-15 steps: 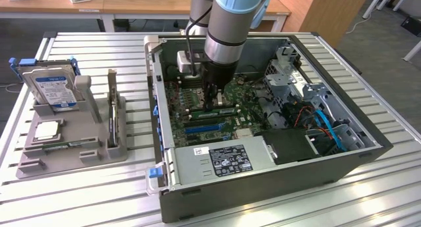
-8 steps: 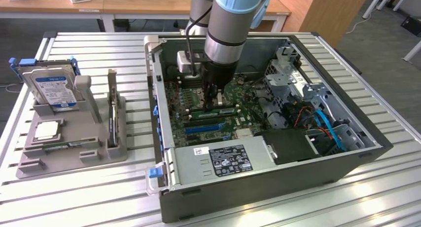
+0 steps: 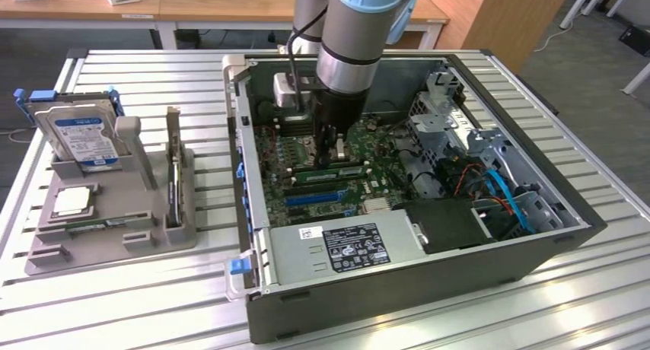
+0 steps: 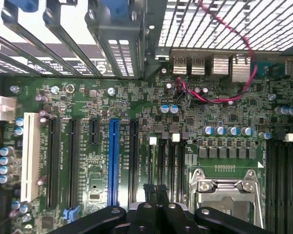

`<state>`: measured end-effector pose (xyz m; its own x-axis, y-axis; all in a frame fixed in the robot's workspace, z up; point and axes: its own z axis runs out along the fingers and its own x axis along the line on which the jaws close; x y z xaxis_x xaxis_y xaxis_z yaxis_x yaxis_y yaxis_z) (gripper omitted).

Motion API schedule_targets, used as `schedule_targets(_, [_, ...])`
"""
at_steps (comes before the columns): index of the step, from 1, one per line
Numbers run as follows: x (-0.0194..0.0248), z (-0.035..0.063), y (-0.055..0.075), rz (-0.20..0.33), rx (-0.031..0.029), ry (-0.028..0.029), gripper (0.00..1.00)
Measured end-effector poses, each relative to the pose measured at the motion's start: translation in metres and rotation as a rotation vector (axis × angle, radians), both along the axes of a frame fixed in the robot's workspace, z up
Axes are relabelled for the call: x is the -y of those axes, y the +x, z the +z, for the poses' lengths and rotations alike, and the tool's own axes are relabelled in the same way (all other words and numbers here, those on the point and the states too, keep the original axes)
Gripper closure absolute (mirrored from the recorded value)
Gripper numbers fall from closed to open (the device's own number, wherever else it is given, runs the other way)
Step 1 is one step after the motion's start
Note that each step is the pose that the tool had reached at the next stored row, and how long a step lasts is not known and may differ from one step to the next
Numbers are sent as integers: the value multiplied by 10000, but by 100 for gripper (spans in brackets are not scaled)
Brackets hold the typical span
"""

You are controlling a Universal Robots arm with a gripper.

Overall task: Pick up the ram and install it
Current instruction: 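Press down the ram until it locks into place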

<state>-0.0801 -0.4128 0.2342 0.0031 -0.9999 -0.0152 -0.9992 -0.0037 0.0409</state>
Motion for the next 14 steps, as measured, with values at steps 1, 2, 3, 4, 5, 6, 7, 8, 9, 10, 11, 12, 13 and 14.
schedule_targets(1, [0,25,0,0,-2,-7,89])
schedule_targets(2, [0,49,0,0,-1,-9,89])
schedule_targets(3, [0,74,0,0,-2,-12,89])
schedule_targets(4, [0,98,0,0,-1,-13,89])
schedule_targets(5, [0,122,0,0,-1,-14,89])
schedule_targets(6, [0,144,0,-1,-1,-14,89])
schedule_targets(7, [0,163,0,-1,-1,-14,89])
schedule_targets(8, [0,182,0,0,-1,-14,89])
schedule_targets(9, [0,198,0,0,-1,-14,89])
schedule_targets(10, [0,214,0,-1,-1,-14,89])
schedule_targets(11, [0,228,0,0,-1,-15,89])
schedule_targets(12, [0,241,-1,0,-1,-14,89])
schedule_targets(13, [0,251,0,0,-1,-15,89])
schedule_targets(14, [0,255,0,0,-1,-14,89])
